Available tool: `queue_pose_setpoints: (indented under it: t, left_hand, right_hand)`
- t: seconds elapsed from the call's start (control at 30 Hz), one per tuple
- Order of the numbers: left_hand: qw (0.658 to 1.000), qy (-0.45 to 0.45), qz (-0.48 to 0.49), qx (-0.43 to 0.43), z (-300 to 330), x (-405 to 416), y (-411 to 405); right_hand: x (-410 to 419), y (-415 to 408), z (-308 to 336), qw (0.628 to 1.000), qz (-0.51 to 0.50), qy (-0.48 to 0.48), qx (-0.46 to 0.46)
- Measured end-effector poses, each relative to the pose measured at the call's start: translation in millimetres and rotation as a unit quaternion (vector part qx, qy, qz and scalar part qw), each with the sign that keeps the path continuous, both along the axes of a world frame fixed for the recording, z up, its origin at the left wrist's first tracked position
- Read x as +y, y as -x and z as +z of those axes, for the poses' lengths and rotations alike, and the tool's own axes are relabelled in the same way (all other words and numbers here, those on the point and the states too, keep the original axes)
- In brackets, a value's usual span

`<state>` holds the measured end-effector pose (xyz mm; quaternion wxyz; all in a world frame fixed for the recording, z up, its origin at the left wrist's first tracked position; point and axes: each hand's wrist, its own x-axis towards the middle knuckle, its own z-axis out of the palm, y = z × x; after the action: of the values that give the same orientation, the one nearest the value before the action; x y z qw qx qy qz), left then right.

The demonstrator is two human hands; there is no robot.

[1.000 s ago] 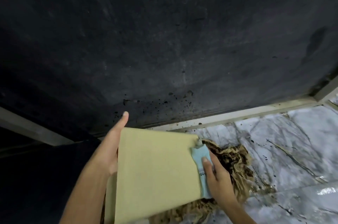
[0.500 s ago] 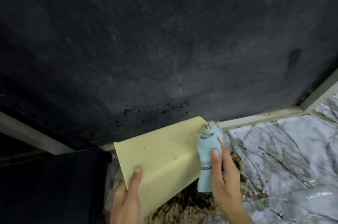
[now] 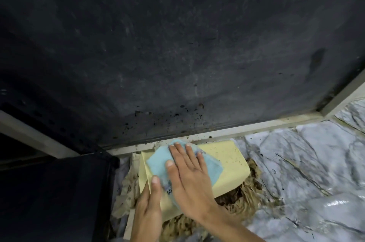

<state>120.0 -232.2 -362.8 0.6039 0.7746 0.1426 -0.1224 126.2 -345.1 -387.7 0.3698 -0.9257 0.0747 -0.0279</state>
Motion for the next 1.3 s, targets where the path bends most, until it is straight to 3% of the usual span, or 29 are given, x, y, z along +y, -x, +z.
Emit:
queue_pose_setpoints:
  t: [0.17, 0.27, 0.4, 0.53, 0.67, 0.83, 0.97, 1.07, 1.23, 1.3]
  left_hand:
    - [0.999, -0.014, -0.008, -0.033, -6, 1, -1]
    - [0.998, -0.019, 0.013, -0.058, -15, 9, -3]
    - [1.000, 0.005, 0.016, -0.017, -18, 15, -8]
    - [1.000, 0.015, 0.026, 0.004, -12, 12, -7]
    - [0.999, 0.029, 0.023, 0.013, -13, 10, -6]
    - [0.995, 0.020, -0.020, 0.098, -17, 23, -20]
    - [0.963, 0.091, -0.113, 0.226, 1, 19, -68]
    - [0.959, 0.087, -0.100, 0.249, 12, 9, -103]
    - [0.980, 0.051, -0.048, 0.186, 4, -2, -95]
    - [0.993, 0.014, -0.032, 0.113, 7, -1, -66]
  right_hand:
    - [0, 2, -7, 0.996, 0.025, 0.082, -0.009]
    - [-38, 8, -27, 0.995, -0.028, 0.097, 0.025]
    - [-101, 9, -51, 0.986, -0.106, 0.115, 0.062]
    - [-119, 1, -61, 0.982, -0.170, 0.051, 0.064]
    - [-127, 11, -68, 0.946, -0.299, -0.101, 0.068]
    - [-135, 4, -67, 0.937, -0.307, -0.159, 0.055]
    - [-148, 5, -66, 0.939, -0.288, -0.174, 0.074]
    - [-154, 16, -74, 0.942, -0.279, -0.178, 0.056]
    - [-170, 11, -79, 0.929, -0.321, -0.180, 0.044]
    - [-174, 11, -67, 0.918, -0.358, -0.173, 0.012]
